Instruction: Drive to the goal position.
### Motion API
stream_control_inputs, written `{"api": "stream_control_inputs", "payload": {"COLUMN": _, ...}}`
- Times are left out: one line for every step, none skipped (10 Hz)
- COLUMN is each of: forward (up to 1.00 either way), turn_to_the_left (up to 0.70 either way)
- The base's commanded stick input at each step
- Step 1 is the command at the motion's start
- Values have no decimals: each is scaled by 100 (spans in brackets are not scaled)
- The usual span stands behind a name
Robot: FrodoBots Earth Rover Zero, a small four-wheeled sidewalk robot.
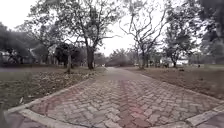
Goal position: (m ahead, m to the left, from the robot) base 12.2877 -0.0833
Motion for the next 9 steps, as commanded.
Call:
{"api": "stream_control_inputs", "payload": {"forward": 70, "turn_to_the_left": 0}}
{"api": "stream_control_inputs", "payload": {"forward": 70, "turn_to_the_left": 0}}
{"api": "stream_control_inputs", "payload": {"forward": 70, "turn_to_the_left": 0}}
{"api": "stream_control_inputs", "payload": {"forward": 70, "turn_to_the_left": 0}}
{"api": "stream_control_inputs", "payload": {"forward": 70, "turn_to_the_left": 0}}
{"api": "stream_control_inputs", "payload": {"forward": 70, "turn_to_the_left": 0}}
{"api": "stream_control_inputs", "payload": {"forward": 70, "turn_to_the_left": 0}}
{"api": "stream_control_inputs", "payload": {"forward": 70, "turn_to_the_left": 0}}
{"api": "stream_control_inputs", "payload": {"forward": 70, "turn_to_the_left": 0}}
